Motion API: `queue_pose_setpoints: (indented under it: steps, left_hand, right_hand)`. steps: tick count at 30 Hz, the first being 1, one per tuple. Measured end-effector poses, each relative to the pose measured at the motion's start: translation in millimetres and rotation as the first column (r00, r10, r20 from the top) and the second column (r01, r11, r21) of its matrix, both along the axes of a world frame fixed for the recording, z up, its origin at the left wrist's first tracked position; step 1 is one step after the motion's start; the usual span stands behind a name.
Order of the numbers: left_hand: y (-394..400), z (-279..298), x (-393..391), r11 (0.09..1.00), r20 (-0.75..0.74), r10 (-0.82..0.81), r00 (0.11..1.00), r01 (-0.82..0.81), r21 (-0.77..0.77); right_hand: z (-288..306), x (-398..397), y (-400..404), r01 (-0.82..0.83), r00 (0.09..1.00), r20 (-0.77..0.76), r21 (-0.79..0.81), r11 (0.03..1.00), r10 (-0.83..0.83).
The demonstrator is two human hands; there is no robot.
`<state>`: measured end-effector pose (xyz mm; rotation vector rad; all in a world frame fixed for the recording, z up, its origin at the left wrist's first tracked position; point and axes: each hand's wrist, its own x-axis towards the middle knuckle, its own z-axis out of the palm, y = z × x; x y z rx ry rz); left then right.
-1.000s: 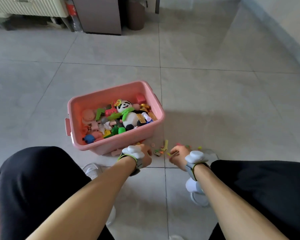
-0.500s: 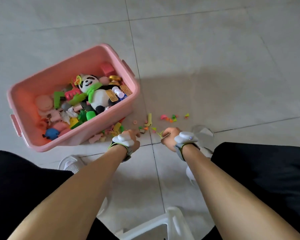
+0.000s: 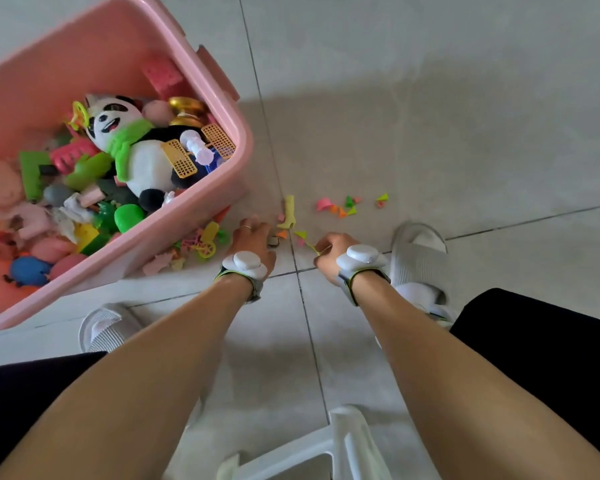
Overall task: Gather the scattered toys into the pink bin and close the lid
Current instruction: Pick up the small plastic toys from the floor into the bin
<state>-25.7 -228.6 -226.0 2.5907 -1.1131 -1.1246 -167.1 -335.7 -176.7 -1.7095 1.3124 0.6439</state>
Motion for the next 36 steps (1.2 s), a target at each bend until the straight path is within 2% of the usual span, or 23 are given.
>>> queue_pose_setpoints:
  steps: [3,6,13,16,20,22,26,32,36]
  left_hand:
    - [0.5,-10.0,-2.3,0.997,0.04,0.051,0.998,-0.049,-0.06]
    - [2.6,-19.7,-6.0,0.994,0.077,0.103,0.992,-0.099,-0.055]
    - [8.5,-24.5,-11.8,0.989,0.034,0.149,0.988,-0.149,-0.009]
    - [13.1,-23.2,-15.3,0.987,0.024,0.158,0.987,-0.158,0.009]
    - [20.4,-18.7,-18.9,0.966,-0.028,0.234,0.972,-0.236,-0.105]
    - [21.9,-19.8,-17.9,0.975,-0.034,0.182,0.983,-0.185,-0.126]
    - [16.0,-22.6,-18.5,0.995,0.044,0.067,0.997,-0.064,-0.074]
    - [4.2,-21.2,-19.5,0.992,-0.008,0.102,0.995,-0.102,-0.068]
    - [3.9,-19.3,-19.1,0.989,-0.039,0.133,0.99,-0.135,-0.06]
  right_hand:
    - [-7.3,-6.4,-3.0,-0.037,0.999,-0.008,-0.029,0.999,0.037]
    - [-14.3,-10.8,-9.2,-0.084,0.996,-0.003,-0.095,0.992,0.084]
    - [-29.7,2.6,1.6,-0.138,0.989,0.02,-0.253,0.958,0.147]
    - [-34.0,12.4,7.3,-0.208,0.977,-0.022,-0.285,0.936,0.211]
    - [-40.4,20.0,7.8,-0.285,0.958,-0.069,-0.349,0.893,0.279]
    - [-43.8,20.3,6.2,-0.301,0.953,-0.084,-0.329,0.895,0.29]
    - [-47.8,17.0,3.4,-0.28,0.96,-0.087,-0.272,0.921,0.266]
    - [-49.7,13.0,0.5,-0.223,0.974,-0.073,-0.206,0.953,0.212]
    - [-50.4,15.4,-1.4,-0.306,0.946,-0.152,-0.135,0.942,0.286]
